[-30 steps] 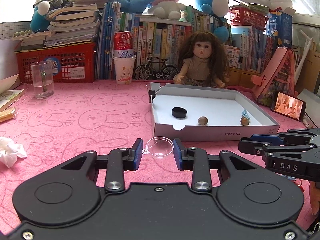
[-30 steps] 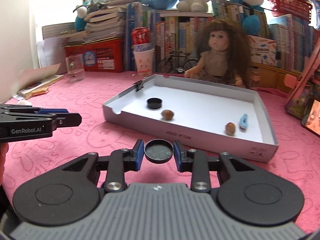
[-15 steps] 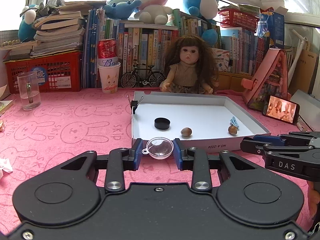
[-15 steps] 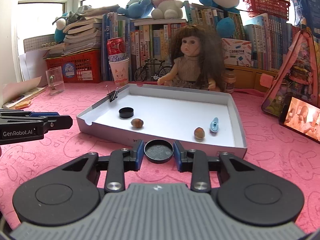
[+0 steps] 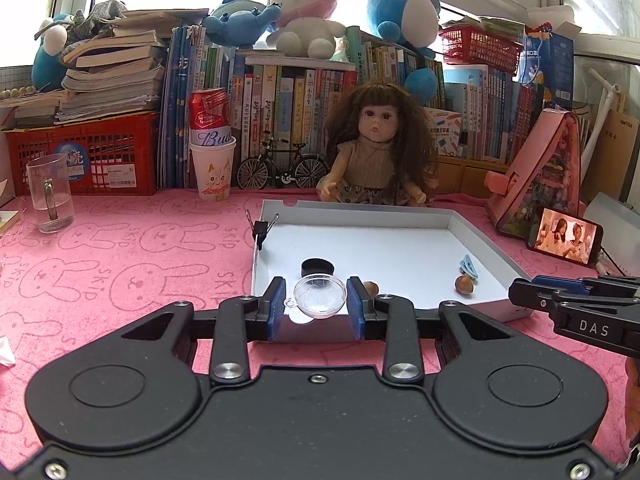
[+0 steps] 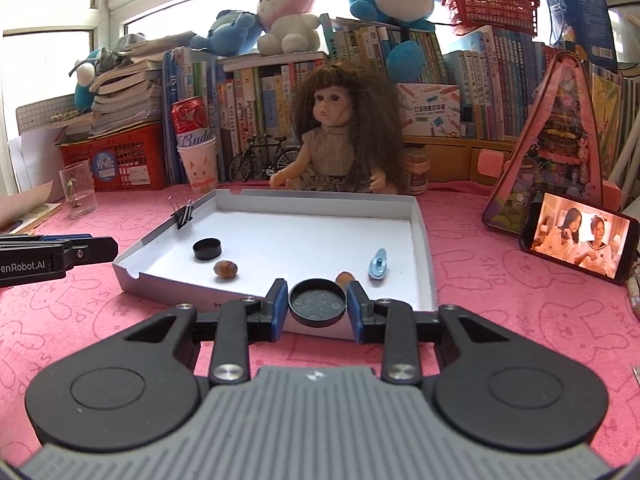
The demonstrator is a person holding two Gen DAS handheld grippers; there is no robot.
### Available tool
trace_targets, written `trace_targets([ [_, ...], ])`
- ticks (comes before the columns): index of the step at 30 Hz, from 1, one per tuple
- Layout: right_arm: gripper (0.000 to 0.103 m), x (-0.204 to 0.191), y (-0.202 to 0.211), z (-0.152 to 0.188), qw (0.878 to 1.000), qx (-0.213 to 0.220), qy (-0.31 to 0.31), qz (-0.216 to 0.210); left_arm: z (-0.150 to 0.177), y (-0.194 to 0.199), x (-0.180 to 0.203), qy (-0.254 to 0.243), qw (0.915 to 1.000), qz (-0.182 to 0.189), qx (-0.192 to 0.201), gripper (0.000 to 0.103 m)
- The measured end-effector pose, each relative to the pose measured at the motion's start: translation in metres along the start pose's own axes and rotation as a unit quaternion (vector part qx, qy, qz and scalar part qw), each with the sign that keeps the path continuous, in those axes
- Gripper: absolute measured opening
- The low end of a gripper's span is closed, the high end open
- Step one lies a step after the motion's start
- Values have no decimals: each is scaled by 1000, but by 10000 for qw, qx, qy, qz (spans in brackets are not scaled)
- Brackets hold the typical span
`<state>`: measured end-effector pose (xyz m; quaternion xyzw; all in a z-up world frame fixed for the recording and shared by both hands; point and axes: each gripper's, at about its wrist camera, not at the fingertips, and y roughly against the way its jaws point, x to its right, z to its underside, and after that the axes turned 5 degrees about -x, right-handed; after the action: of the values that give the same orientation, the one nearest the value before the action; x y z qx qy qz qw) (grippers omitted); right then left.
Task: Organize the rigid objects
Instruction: 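Carry the clear lid and black cap over the tray and lower them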
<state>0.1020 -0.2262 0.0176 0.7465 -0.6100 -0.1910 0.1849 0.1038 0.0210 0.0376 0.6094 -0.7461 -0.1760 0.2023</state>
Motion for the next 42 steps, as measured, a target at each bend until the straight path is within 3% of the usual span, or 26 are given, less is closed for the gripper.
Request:
trace_targets([
  [22,37,26,-15,-14,9992,71,-314,219,-26,-40,-2,278,9996,-54,-75,31],
  [42,37,41,-54,-22,9969,-156,-706,299,-40,-92,-5,491,9979,-164,-382,31],
])
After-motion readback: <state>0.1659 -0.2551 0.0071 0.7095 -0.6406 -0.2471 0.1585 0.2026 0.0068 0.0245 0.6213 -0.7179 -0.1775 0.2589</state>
